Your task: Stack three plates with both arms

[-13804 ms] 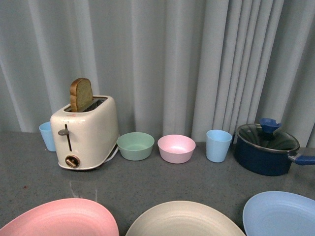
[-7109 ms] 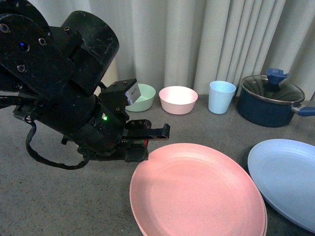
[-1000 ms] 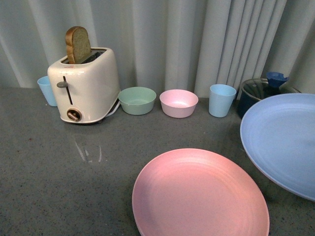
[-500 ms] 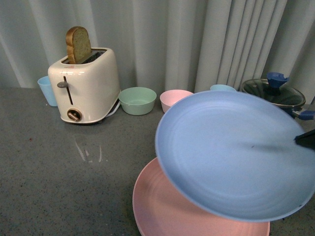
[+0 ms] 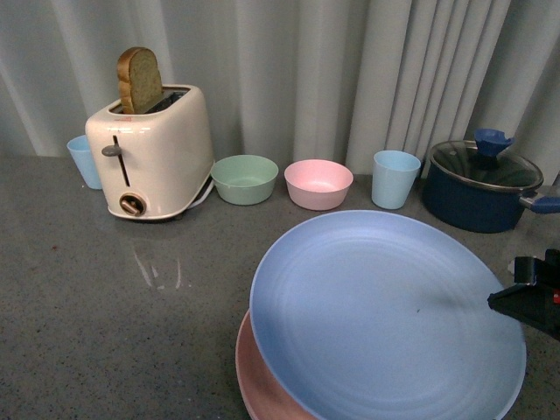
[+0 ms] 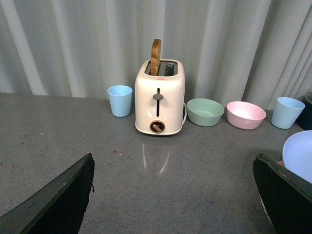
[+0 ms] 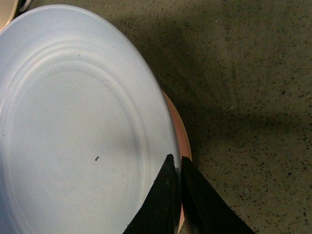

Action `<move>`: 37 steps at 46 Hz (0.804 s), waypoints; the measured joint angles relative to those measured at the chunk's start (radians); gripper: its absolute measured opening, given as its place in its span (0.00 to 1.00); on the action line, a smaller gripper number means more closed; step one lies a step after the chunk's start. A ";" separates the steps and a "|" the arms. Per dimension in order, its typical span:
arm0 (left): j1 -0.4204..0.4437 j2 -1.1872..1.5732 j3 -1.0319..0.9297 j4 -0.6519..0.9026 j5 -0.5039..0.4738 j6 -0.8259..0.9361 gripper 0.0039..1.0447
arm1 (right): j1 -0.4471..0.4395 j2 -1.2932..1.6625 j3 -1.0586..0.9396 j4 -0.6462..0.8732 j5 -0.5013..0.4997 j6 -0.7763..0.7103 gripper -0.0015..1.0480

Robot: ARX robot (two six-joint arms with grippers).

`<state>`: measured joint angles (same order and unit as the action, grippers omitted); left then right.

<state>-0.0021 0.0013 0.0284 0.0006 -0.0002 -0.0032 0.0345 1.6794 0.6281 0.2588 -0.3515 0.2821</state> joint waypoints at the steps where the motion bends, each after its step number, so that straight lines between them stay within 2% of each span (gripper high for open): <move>1: 0.000 0.000 0.000 0.000 0.000 0.000 0.93 | 0.002 0.005 -0.002 0.003 0.000 -0.002 0.03; 20: 0.000 0.000 0.000 0.000 0.000 0.000 0.93 | 0.026 0.094 -0.002 0.025 0.016 -0.014 0.04; 27: 0.000 0.000 0.000 0.000 0.000 0.000 0.93 | 0.025 0.091 -0.002 0.017 0.019 -0.015 0.25; 31: 0.000 0.000 0.000 0.000 0.000 0.000 0.93 | 0.006 0.050 -0.005 0.022 0.016 -0.014 0.42; 37: 0.000 0.000 0.000 0.000 0.000 0.000 0.93 | -0.069 -0.141 -0.048 0.012 -0.046 0.009 0.69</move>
<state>-0.0021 0.0013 0.0284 0.0006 0.0002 -0.0032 -0.0349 1.5383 0.5804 0.2710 -0.3973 0.2913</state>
